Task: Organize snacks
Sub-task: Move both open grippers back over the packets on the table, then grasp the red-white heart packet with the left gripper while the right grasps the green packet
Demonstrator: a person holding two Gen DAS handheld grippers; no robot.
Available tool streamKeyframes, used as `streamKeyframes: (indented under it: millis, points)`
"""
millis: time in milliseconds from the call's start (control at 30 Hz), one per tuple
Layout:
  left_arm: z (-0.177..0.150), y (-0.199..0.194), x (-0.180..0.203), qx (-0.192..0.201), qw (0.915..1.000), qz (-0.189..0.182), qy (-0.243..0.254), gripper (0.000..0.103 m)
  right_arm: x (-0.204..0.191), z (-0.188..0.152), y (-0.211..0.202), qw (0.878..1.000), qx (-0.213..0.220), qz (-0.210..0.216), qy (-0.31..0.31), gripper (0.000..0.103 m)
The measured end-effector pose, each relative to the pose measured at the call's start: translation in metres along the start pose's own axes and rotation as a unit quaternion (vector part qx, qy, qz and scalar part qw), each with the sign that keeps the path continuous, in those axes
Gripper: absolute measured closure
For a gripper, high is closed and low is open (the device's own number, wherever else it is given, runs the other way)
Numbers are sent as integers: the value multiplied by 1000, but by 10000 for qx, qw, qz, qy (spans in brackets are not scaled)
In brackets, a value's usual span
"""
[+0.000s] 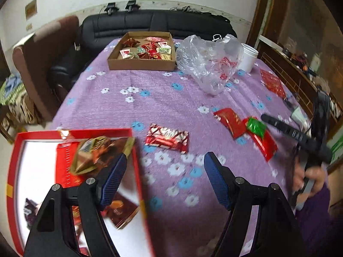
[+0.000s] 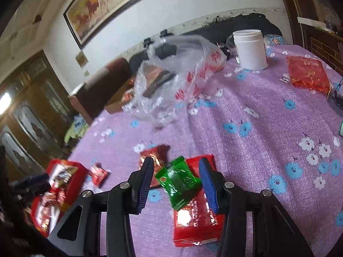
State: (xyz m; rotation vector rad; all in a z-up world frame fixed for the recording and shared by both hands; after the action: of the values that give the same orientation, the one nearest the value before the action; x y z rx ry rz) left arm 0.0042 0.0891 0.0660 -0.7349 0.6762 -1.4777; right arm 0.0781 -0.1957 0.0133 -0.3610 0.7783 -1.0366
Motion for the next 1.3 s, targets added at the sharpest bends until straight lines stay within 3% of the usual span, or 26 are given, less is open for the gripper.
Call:
streamKeyframes:
  millis: [200,400,467,600,733,900,1100,1133,1300]
  points:
    - [13,12,14,-149,9998,85,-139,29,-3,-3,14,9993,-187,-188,-260,55]
    - [31,32,18,-572,9959,-107,-685,29,-10,-12,27,9951,-440,-570,-680,54]
    - [35,43,20,-780,9929,-191,-876,29,-9,-12,27,9946,-429,-654,-676,62]
    - [38,64,22,-1138,9853,-194,-1261,29,-7,-11,24,9949,-433,-679,-605,67]
    - [37,80,21,-1300,9789,-120,-1574,29,-3,-5,17,9968,-355,-597,-393,78]
    - [33,94,20,-1425,9749,153,-1703,29,-5,-1,7,9981,-199,-490,-301,78]
    - [28,118,13,-1655,9661,400,-1941,29,-1,-4,14,9973,-399,-607,-129,78]
    - [28,122,13,-1676,9660,439,-1917,29,1,-4,15,9972,-415,-611,-78,78]
    - [39,134,33,-1461,9819,571,-1057,27,1,-3,12,9979,-379,-530,0,78]
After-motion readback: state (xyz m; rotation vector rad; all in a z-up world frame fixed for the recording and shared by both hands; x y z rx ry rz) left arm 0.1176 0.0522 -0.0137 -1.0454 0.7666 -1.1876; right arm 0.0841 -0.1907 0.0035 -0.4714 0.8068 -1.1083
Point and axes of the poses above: each gripper's, at about its wrist camera, not at the fingertips, and y roughly the way its jaws point, x to its right, z to its top, the point moved 3 cm from there along y, roughly the way its jaws point, and after that the axes turned 4 degrees about z, right-handed, at the moved point
